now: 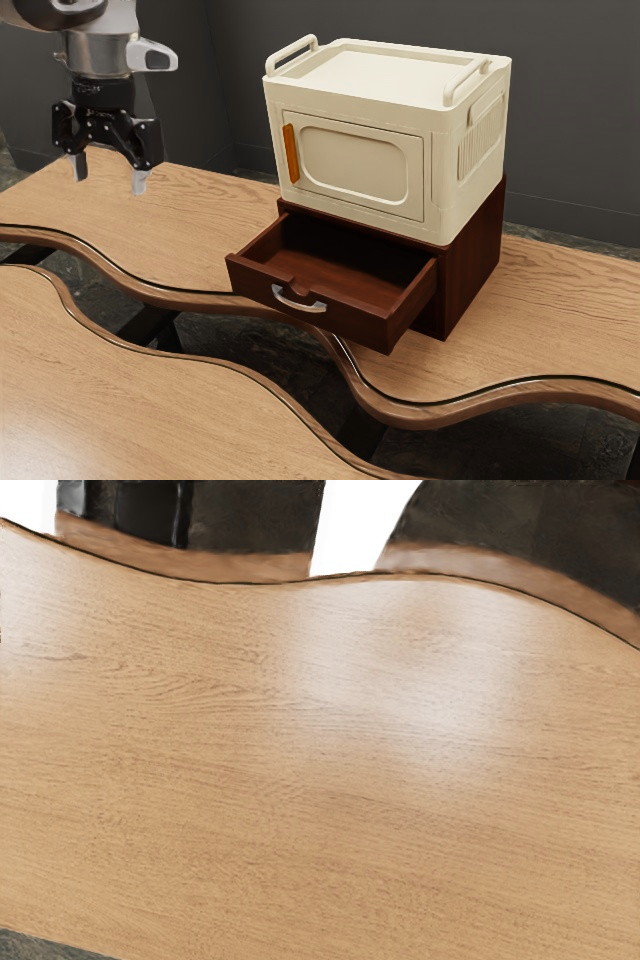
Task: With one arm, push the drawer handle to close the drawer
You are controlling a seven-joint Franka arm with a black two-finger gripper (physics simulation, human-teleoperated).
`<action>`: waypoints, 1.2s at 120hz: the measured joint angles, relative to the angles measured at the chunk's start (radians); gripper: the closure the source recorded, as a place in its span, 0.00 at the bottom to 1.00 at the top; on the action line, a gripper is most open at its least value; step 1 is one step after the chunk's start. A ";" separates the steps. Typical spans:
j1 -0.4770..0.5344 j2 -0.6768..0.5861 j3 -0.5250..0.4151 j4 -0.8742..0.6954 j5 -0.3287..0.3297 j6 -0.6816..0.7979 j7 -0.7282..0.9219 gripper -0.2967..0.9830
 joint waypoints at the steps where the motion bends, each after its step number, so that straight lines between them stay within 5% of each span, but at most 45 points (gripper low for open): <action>1: 0.001 0.002 0.003 -0.001 0.000 0.012 -0.001 0.23; 28: 0.010 0.005 0.036 0.000 -0.014 0.183 -0.029 0.23; 46: -0.173 -0.048 0.042 -0.130 -0.011 0.285 -0.058 0.24; 67: -0.209 -0.056 0.037 -0.444 -0.019 0.537 -0.114 0.58; 83: -0.207 0.015 0.037 -0.550 -0.075 0.759 -0.150 0.72; 108: -0.232 0.042 0.015 -0.643 -0.148 0.988 -0.176 0.81; 144: -0.261 0.062 -0.006 -0.668 -0.249 1.127 -0.214 0.84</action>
